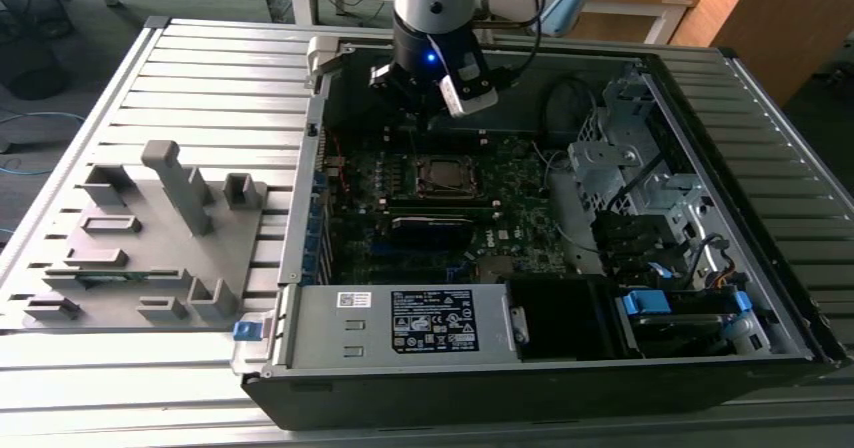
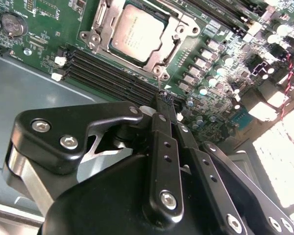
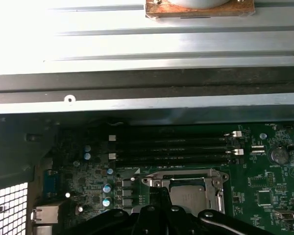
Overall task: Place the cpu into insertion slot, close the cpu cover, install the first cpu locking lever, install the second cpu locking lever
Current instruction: 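Install the first cpu locking lever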
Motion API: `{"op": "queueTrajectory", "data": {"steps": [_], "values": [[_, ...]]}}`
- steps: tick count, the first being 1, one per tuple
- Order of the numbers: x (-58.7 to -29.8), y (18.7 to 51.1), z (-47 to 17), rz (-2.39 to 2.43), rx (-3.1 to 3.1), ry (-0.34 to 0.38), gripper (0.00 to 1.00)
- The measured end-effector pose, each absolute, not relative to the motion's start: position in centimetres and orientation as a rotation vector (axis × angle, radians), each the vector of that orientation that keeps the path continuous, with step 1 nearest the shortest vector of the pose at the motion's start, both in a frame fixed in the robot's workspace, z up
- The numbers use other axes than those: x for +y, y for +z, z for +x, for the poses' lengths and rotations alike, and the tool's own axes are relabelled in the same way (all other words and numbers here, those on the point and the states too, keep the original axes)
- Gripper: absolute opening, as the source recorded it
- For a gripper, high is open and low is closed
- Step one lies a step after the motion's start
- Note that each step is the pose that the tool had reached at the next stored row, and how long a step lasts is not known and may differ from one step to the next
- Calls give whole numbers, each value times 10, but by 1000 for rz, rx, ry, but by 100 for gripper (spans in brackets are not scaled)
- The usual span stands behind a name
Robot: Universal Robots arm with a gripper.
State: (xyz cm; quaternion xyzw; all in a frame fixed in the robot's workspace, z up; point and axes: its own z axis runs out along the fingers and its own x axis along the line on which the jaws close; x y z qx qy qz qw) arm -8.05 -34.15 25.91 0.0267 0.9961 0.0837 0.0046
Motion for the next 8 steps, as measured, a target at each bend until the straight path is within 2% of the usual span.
{"op": "queueTrajectory", "data": {"steps": [8], "values": [[-342,259,-86,83,3119,262,11]]}}
